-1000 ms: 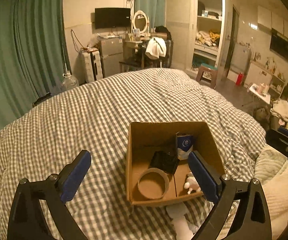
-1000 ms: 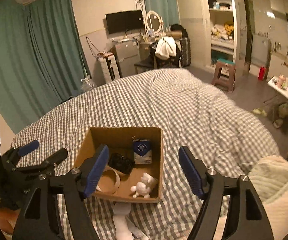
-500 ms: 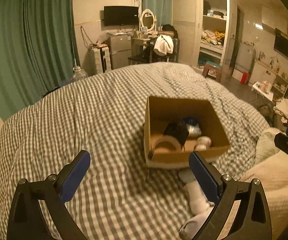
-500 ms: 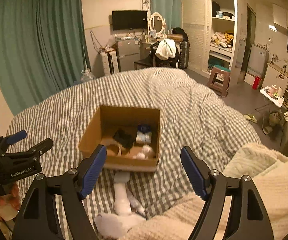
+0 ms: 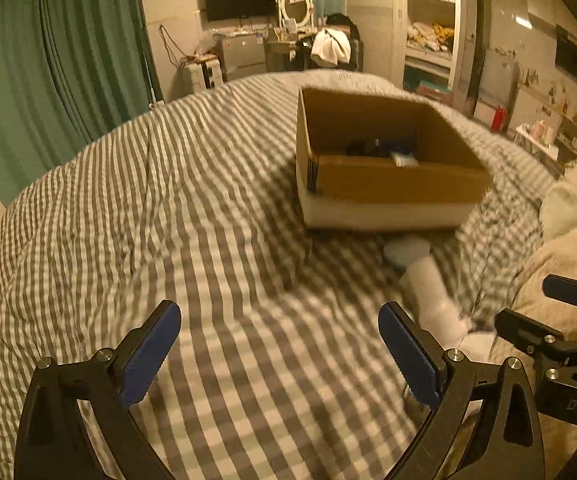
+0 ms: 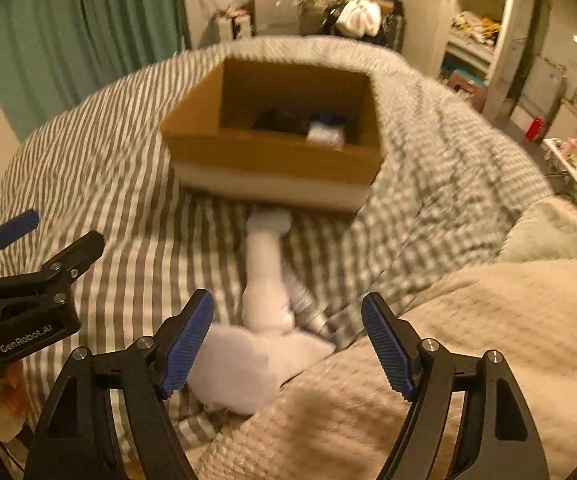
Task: Organize objects
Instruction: 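Grasp the white sock with the right tool while the left tool grasps the white bottle, then carry the white bottle and sock over the box with both tools, then open both tools to drop the bottle and sock into the box, then lower the right tool to the white tube and close on it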
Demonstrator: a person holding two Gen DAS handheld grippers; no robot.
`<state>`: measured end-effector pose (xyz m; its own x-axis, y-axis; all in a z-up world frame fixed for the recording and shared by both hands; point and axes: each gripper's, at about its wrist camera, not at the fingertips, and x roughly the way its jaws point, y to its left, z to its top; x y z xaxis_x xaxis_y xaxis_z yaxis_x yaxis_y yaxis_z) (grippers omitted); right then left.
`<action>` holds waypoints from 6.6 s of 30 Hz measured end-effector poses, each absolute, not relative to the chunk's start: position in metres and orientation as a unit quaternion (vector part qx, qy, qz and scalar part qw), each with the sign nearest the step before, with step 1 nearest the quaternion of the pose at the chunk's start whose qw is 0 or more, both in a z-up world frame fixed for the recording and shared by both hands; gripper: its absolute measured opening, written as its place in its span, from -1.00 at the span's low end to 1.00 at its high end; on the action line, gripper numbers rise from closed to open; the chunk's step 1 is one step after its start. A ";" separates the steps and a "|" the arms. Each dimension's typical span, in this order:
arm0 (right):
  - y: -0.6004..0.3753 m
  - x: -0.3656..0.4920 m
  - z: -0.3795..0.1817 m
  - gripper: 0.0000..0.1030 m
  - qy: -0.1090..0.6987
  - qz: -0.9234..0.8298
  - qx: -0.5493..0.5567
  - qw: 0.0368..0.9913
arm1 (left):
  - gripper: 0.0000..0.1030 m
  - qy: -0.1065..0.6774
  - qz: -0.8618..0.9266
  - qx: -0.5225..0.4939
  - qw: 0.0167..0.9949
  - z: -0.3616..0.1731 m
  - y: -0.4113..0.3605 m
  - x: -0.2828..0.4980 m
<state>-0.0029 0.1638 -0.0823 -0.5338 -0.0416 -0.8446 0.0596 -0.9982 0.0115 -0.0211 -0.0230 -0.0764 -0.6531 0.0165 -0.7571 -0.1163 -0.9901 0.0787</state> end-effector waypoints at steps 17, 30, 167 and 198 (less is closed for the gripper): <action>0.130 -0.001 -0.149 0.23 0.003 -0.825 0.552 0.119 | 0.97 0.066 0.887 -0.457 0.032 -0.117 -0.021 -0.028; 0.154 -0.015 -0.099 -0.12 -0.021 -0.863 0.494 0.100 | 0.97 0.090 0.875 -0.475 0.028 -0.127 0.004 -0.048; 0.189 -0.060 0.133 0.56 -0.007 -0.968 0.251 0.008 | 0.99 0.033 0.955 -0.281 0.090 0.121 -0.013 -0.110; 0.186 -0.064 -0.128 0.62 -0.011 -0.881 0.473 0.019 | 1.00 0.038 0.901 -0.432 -0.011 -0.102 -0.018 -0.091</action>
